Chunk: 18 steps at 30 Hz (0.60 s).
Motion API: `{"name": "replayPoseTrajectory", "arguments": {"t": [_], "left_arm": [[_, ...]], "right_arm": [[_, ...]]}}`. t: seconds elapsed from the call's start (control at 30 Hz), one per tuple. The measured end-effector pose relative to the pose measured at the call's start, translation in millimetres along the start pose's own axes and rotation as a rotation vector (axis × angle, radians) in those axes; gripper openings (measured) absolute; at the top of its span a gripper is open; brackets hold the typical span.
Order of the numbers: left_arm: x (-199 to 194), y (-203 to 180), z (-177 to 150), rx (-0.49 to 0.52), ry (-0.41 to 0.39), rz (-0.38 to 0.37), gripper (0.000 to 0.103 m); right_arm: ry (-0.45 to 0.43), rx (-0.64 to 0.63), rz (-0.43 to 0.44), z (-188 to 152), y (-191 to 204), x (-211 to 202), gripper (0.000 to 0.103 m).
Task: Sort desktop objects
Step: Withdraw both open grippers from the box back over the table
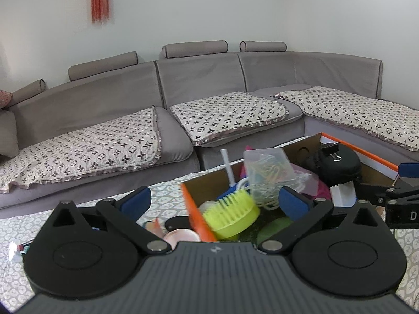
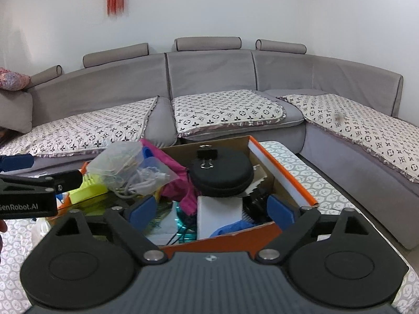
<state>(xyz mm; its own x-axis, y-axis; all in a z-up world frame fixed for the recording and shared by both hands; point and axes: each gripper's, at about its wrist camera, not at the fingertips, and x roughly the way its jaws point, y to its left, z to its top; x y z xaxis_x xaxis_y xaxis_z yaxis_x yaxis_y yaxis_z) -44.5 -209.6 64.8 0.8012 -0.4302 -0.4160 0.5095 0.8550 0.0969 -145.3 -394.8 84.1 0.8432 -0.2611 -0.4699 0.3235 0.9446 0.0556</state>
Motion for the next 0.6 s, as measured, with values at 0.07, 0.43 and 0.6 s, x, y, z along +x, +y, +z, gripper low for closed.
{"name": "replayPoseTrajectory", "arguments": {"t": [0.07,0.43,0.6], "left_arm": [[-1.3,6.6,-0.9,-0.005,0.0,0.006,0.103],[-8.0,40.5,-7.6,-0.033,0.005,0.041,0.103],[-12.5,63.2,-15.6,-0.038,0.009,0.046,0.103]], "right_arm": [[-0.003,-0.006,0.006,0.9,4.7,-1.4,0.094],[-0.004,-0.046,0.054,4.2,43.4,-3.7,0.095],[-0.005,-0.068,0.082,4.2,62.2,-3.9,0.095]]}}
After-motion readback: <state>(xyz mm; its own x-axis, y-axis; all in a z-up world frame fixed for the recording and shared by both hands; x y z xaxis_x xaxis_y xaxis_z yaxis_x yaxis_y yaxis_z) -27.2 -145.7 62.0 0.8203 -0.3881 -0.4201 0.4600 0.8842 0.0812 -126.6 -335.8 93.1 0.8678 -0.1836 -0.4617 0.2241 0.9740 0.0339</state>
